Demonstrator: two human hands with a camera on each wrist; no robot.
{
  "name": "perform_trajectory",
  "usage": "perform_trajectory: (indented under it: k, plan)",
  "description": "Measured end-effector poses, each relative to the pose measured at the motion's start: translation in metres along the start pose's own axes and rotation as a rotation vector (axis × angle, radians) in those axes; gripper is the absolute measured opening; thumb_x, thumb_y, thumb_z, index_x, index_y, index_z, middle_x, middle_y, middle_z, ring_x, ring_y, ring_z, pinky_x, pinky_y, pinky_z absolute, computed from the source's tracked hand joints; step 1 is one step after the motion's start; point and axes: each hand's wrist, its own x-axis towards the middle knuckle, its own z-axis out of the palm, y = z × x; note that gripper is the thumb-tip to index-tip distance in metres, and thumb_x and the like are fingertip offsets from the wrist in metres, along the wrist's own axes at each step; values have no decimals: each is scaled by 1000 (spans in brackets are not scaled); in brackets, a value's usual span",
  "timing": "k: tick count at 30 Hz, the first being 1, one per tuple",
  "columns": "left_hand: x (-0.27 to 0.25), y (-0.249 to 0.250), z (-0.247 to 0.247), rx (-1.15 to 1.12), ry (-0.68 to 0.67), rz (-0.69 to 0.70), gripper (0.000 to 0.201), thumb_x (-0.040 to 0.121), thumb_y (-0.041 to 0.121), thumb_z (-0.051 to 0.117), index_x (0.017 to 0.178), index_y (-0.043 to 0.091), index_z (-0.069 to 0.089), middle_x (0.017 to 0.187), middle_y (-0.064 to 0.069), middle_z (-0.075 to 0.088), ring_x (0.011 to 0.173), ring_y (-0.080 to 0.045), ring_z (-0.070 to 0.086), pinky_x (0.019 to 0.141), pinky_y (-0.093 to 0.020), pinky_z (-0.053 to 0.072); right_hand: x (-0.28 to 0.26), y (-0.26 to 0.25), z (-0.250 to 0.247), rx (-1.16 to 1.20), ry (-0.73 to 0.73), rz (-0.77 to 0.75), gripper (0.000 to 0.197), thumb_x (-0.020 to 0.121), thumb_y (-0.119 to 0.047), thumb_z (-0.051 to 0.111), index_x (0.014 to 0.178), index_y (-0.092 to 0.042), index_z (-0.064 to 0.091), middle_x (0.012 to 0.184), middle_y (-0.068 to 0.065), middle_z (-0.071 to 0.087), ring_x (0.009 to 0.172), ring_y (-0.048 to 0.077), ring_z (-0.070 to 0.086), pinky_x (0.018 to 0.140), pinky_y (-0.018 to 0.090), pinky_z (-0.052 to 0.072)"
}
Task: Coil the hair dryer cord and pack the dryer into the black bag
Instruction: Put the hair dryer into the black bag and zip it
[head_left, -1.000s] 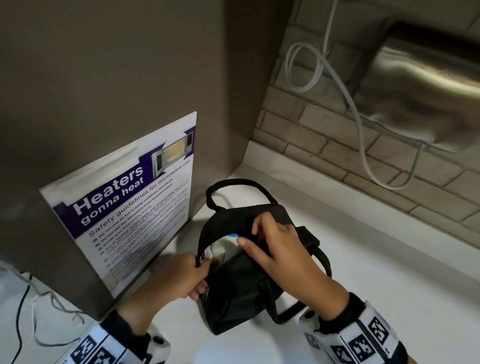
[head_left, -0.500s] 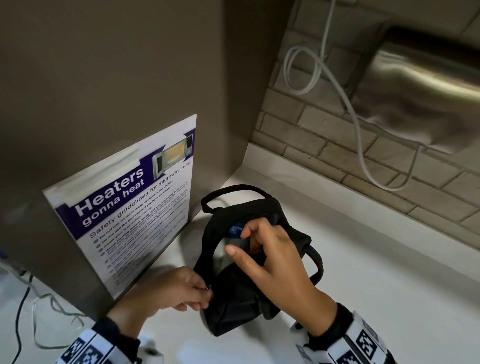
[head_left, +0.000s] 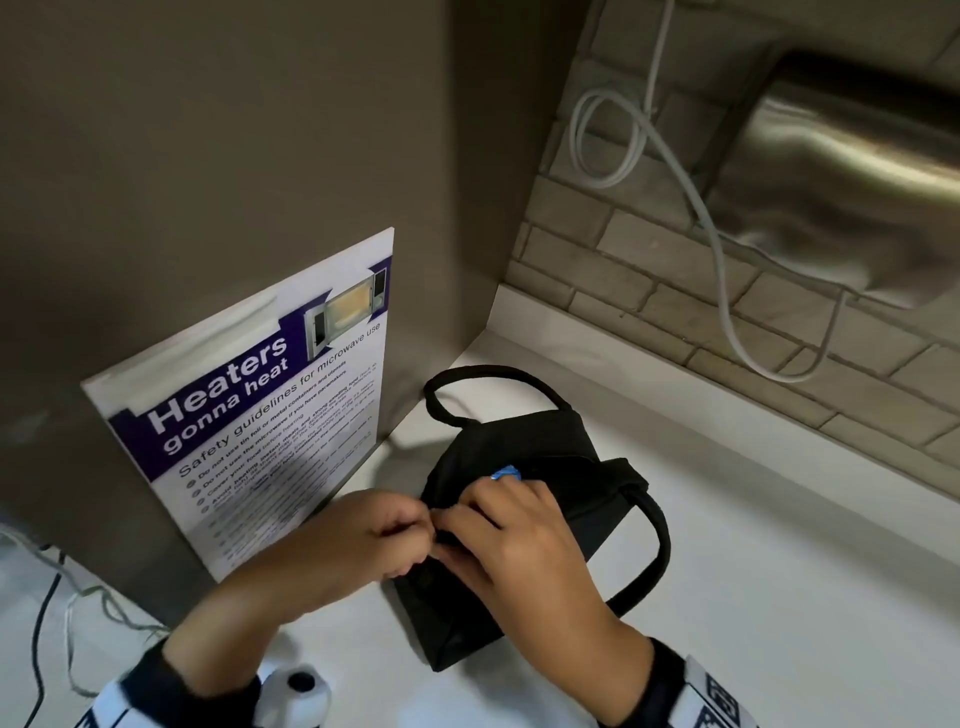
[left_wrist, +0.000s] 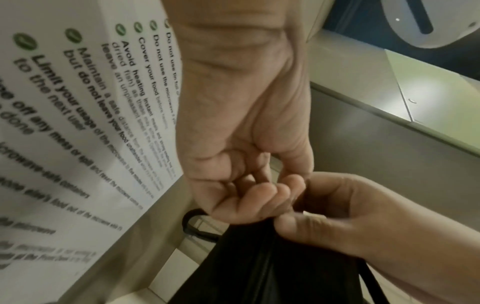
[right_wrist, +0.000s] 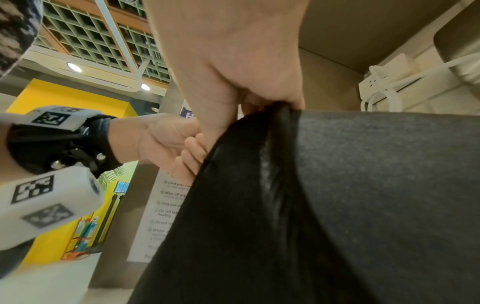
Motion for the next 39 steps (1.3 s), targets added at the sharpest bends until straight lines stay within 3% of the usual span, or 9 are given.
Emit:
perform_trajectory:
  k: [6,9,13,19,25,27,30,34,39]
  plan:
    - [-1,-8,2,-39,-22,96,12,85,33,67,77,25,65,76,6,66,72,-1,60,70,-19,47,0,5,3,138,43,79,4,86,-22,62,84,-20,65,85,-5,59,78,16,55,68,33,48]
    - [3,-11,11,57,237,191,26,72,18,78,84,29,59,84,10,64,83,-5,63,69,-13,49,1,5,3,276,124,104,6,87,-18,64,84,-13,66,85,-3,60,79,15,56,70,31,49]
    - [10,-12,26,261,366,241,32,66,25,72,86,36,50,78,15,58,75,-7,61,60,-24,52,3,0,2,226,156,70,9,88,-15,63,81,-10,66,82,0,60,76,18,56,68,32,48]
    - [9,-16,22,272,378,242,13,66,25,64,74,23,54,62,6,54,61,-13,54,54,-27,47,8,26,-15,115,321,180,13,88,-16,64,77,-10,66,78,1,62,71,21,58,66,36,48]
    - [6,6,27,319,462,346,26,76,55,57,93,36,56,89,19,53,86,-5,57,66,-15,47,4,35,-23,103,347,246,11,87,-22,66,81,-14,71,74,-4,68,67,11,60,63,28,50]
    - [14,16,35,465,493,377,32,79,54,51,102,32,57,97,16,54,91,-3,54,69,-23,51,4,31,-22,86,358,231,11,87,-21,66,79,-14,70,71,-4,67,64,11,58,62,26,48]
    - [23,26,42,566,521,394,21,80,37,53,95,23,59,89,7,59,83,-13,58,63,-34,55,3,26,-21,48,353,169,7,84,-12,67,78,-13,70,70,-3,67,65,14,59,66,28,47]
    - [30,34,45,677,447,309,25,70,20,74,93,17,64,88,2,63,85,-17,61,64,-31,52,-2,22,-19,-5,316,124,10,77,-3,68,76,-13,70,68,-1,66,64,17,61,68,31,47]
    - [36,36,46,743,514,316,22,72,28,42,69,12,56,66,-2,55,62,-20,56,46,-32,51,0,41,-30,-3,327,234,10,86,-20,66,76,-16,68,72,-5,67,65,15,59,70,30,46]
